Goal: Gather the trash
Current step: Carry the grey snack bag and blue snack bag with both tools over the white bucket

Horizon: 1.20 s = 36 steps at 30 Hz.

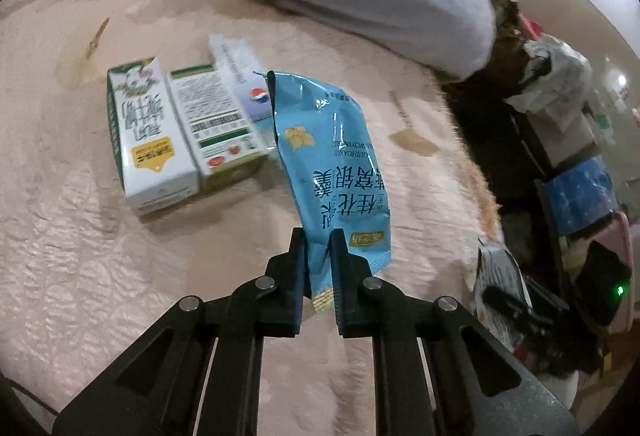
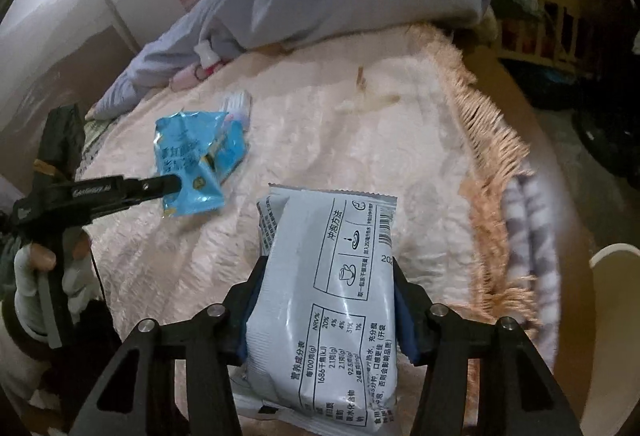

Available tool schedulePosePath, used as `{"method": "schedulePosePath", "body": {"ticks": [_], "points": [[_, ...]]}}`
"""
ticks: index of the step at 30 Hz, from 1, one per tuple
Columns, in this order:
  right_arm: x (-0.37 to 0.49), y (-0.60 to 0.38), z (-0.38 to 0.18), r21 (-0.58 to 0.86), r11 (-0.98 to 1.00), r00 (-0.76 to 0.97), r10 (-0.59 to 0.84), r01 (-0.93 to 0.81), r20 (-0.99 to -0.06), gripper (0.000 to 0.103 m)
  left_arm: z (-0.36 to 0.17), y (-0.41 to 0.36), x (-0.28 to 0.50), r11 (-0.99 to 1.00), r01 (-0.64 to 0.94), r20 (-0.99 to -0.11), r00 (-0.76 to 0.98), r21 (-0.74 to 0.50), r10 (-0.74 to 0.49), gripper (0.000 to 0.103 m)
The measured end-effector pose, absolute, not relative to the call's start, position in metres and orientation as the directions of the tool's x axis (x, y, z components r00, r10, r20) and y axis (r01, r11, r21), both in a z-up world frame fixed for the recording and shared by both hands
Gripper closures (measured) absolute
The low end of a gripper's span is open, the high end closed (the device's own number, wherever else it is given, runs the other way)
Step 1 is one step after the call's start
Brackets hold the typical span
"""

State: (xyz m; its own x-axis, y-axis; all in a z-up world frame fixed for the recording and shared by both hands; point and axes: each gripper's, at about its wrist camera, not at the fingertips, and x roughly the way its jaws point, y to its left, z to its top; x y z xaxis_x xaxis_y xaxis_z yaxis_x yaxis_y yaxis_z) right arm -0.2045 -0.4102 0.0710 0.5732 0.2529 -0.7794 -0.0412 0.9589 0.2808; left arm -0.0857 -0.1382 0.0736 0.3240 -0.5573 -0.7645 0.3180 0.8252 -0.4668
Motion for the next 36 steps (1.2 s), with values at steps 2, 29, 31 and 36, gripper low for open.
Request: {"method": "schedulePosePath", "body": {"ticks": [2,29,31,36], "points": [[-0.209,-0.417,0.08,0.288,0.957,0.593,0.251,-0.033,-0.765,0.051,0.083,-0.143,-0.093,0.819,0.339,-0.759,0.326,-0.464,-0.564,0.094],[-0.311,-0.547,0.123,0.243,0.938,0.678,0.013,0.246,-0.735,0.051,0.126,-0.335,-0.184,0.679,0.67,-0.766,0.254,-0.301,-0.591,0.094],[-0.32,-0.559,0.12,0.245,0.93,0.676,-0.005,0.274,-0.737,0.05,0.125,-0.349,-0.191,0.663,0.687,-0.768,0.242,-0.296,-0.593,0.094],[-0.34,-0.588,0.114,0.246,0.907,0.666,-0.05,0.343,-0.744,0.05,0.12,-0.379,-0.201,0.63,0.719,-0.776,0.206,-0.292,-0.596,0.094]]}}
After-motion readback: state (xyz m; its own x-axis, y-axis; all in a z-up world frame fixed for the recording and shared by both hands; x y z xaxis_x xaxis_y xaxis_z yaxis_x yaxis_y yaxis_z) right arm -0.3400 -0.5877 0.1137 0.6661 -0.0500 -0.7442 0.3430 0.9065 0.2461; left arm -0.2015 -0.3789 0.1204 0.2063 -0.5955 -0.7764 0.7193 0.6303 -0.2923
